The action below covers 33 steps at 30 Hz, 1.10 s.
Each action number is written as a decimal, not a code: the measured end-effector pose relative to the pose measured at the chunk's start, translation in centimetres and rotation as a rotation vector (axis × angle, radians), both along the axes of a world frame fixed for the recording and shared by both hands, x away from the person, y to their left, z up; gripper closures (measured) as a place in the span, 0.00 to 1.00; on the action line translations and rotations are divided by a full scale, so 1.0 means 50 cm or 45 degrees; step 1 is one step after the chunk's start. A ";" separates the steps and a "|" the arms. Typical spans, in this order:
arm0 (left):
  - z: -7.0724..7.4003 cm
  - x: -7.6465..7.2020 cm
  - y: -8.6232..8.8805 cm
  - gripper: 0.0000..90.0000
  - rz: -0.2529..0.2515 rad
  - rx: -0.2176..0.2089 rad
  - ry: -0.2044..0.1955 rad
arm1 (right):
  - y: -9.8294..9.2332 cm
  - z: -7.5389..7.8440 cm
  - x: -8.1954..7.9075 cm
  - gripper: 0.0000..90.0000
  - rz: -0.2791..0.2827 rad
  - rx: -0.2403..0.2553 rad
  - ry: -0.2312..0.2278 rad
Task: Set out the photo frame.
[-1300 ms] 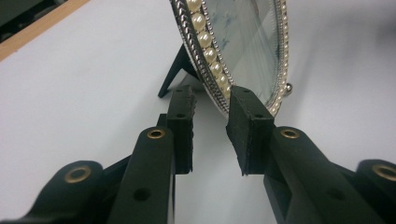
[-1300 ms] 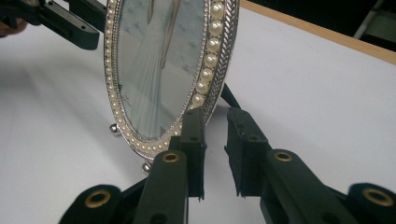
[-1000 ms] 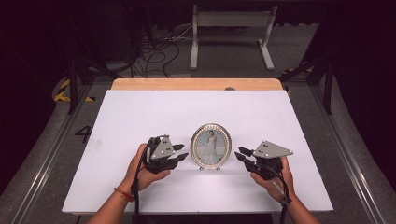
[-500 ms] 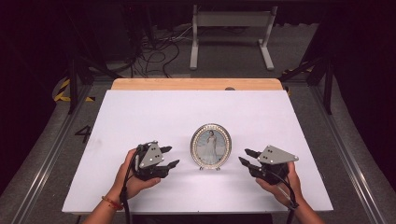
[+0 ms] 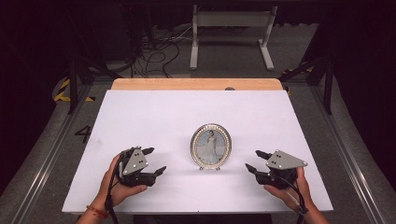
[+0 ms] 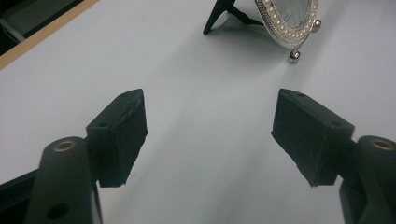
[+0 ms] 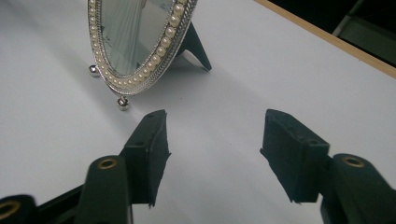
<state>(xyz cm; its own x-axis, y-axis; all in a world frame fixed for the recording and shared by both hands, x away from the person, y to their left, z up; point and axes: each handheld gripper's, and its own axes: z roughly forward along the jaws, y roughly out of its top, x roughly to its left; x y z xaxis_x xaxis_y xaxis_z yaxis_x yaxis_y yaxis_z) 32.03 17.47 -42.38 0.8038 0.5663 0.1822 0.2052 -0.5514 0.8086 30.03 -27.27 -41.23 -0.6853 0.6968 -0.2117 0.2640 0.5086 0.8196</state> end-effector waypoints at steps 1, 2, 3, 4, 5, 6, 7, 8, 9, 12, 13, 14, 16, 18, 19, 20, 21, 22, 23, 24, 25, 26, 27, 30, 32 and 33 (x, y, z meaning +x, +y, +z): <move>-0.001 -0.001 0.004 0.27 0.004 -0.002 0.001 | -0.003 0.000 -0.001 0.42 -0.003 -0.002 -0.003; -0.003 -0.002 0.008 0.27 0.009 -0.005 -0.001 | -0.005 -0.001 -0.002 0.40 -0.005 -0.004 -0.007; -0.004 -0.005 0.013 0.25 0.021 -0.010 -0.003 | -0.009 -0.002 -0.003 0.40 -0.003 -0.004 -0.006; -0.005 -0.006 0.018 0.25 0.027 -0.013 -0.006 | -0.012 -0.003 -0.004 0.39 -0.007 -0.002 -0.007; -0.006 -0.007 0.023 0.24 0.032 -0.019 -0.003 | -0.015 -0.004 -0.005 0.37 -0.013 -0.003 -0.009; -0.007 -0.008 0.029 0.23 0.040 -0.027 -0.009 | -0.019 -0.006 -0.005 0.36 -0.017 0.002 -0.007; -0.007 -0.009 0.033 0.22 0.045 -0.033 -0.008 | -0.023 -0.007 -0.006 0.35 -0.018 0.005 -0.001; -0.008 -0.009 0.037 0.21 0.048 -0.040 -0.004 | -0.026 -0.008 -0.006 0.34 -0.022 0.003 0.000; -0.008 -0.010 0.041 0.21 0.054 -0.037 -0.011 | -0.029 -0.010 -0.006 0.34 -0.029 0.002 -0.002; -0.012 -0.012 0.052 0.19 0.067 -0.030 -0.011 | -0.038 -0.013 -0.008 0.30 -0.046 0.004 0.000; -0.013 -0.013 0.056 0.18 0.074 -0.029 -0.006 | -0.041 -0.014 -0.009 0.28 -0.058 -0.001 -0.003; -0.015 -0.014 0.060 0.18 0.083 -0.026 -0.005 | -0.043 -0.015 -0.009 0.29 -0.065 -0.002 -0.003; -0.019 -0.016 0.069 0.17 0.096 -0.038 0.001 | -0.051 -0.015 -0.012 0.28 -0.066 0.002 -0.001; -0.022 -0.018 0.075 0.15 0.109 -0.032 -0.001 | -0.057 -0.017 -0.014 0.26 -0.072 0.005 0.000; -0.025 -0.019 0.080 0.15 0.114 -0.029 -0.003 | -0.059 -0.017 -0.015 0.24 -0.078 0.007 0.002; -0.027 -0.020 0.084 0.14 0.119 -0.037 0.006 | -0.061 -0.018 -0.016 0.23 -0.088 0.002 0.003; -0.029 -0.020 0.088 0.13 0.126 -0.042 0.013 | -0.064 -0.020 -0.017 0.22 -0.094 -0.007 0.004; -0.032 -0.021 0.092 0.12 0.138 -0.041 0.012 | -0.068 -0.021 -0.018 0.21 -0.099 -0.011 0.000; -0.034 -0.022 0.094 0.11 0.145 -0.043 0.020 | -0.072 -0.024 -0.019 0.20 -0.106 0.002 -0.003; -0.036 -0.022 0.097 0.11 0.150 -0.042 0.024 | -0.075 -0.025 -0.019 0.19 -0.110 0.006 -0.003; -0.038 -0.023 0.100 0.09 0.157 -0.037 0.030 | -0.079 -0.028 -0.020 0.18 -0.118 0.014 -0.001; -0.040 -0.026 0.104 0.08 0.165 -0.039 0.038 | -0.082 -0.031 -0.020 0.18 -0.126 0.021 -0.003; -0.043 -0.029 0.108 0.08 0.163 -0.049 0.044 | -0.087 -0.035 -0.022 0.18 -0.128 0.041 -0.004; -0.055 -0.034 0.122 0.06 0.179 -0.079 0.052 | -0.096 -0.046 -0.023 0.17 -0.146 0.058 0.005; -0.059 -0.035 0.128 0.05 0.184 -0.103 0.061 | -0.099 -0.050 -0.024 0.17 -0.150 0.065 0.012; -0.064 -0.036 0.136 0.05 0.191 -0.119 0.063 | -0.101 -0.052 -0.024 0.17 -0.150 0.066 0.010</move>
